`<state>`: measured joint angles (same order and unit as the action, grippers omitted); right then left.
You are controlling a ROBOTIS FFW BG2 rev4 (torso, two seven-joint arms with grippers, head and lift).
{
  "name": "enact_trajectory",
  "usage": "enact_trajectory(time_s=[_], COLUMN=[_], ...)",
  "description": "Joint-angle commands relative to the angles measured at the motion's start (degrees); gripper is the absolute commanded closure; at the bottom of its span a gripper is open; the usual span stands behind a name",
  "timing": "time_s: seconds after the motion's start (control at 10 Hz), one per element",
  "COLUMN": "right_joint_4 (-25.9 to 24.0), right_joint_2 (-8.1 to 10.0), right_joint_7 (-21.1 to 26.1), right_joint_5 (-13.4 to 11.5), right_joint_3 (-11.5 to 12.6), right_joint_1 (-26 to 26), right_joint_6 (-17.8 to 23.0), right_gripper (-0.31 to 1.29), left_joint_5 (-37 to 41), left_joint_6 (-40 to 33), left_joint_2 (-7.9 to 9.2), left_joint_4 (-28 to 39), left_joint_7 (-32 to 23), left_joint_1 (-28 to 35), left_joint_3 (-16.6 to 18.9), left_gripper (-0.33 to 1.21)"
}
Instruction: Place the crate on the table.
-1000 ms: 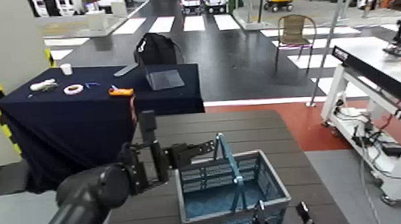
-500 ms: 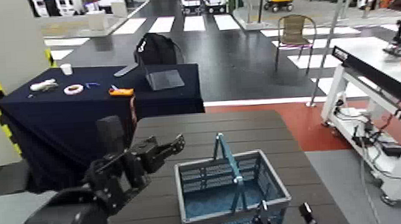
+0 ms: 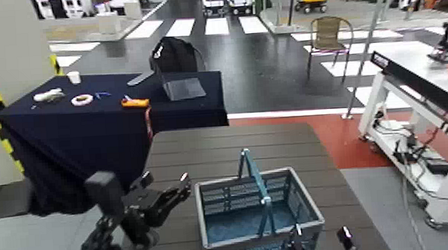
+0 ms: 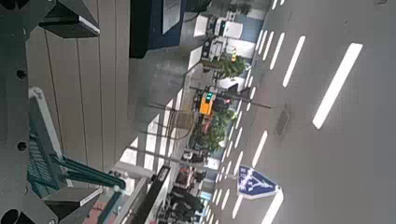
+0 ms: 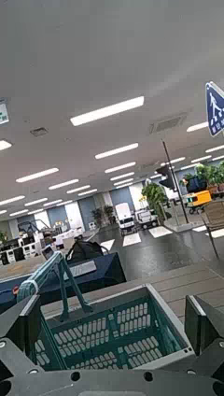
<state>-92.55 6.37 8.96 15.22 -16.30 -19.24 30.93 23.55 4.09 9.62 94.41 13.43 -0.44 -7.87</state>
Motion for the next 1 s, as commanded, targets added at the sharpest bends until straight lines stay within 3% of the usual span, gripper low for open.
enact_trajectory(time_s=[0.1, 0.7, 1.0], right_joint_4=[-0.17, -1.14, -1.58], right_joint_2=[-0.04, -0.13, -0.30], right_joint_7=[0.00, 0.35, 0.44], right_joint_5=[-0.36, -1.86, -2.21], right_joint_3=[0.30, 1.09, 1.36], right_joint_1=[-0.18, -0.80, -1.15], right_joint_6=[0.01, -0.96, -1.58], right_gripper=[0.14, 0.14, 0.14], left_joint_5=[-2.19, -12.12, -14.58], left_joint_6=[-7.08, -19.47, -20.17], left_joint_2=[-0.39, -0.12, -0.04], left_joint_4=[0.42, 4.73, 7.10], left_joint_7=[-3.23, -16.42, -18.00], left_joint_1=[5.80, 18.37, 22.06], left_joint_3=[0.13, -0.04, 1.19], left_gripper=[0.11, 0.11, 0.11])
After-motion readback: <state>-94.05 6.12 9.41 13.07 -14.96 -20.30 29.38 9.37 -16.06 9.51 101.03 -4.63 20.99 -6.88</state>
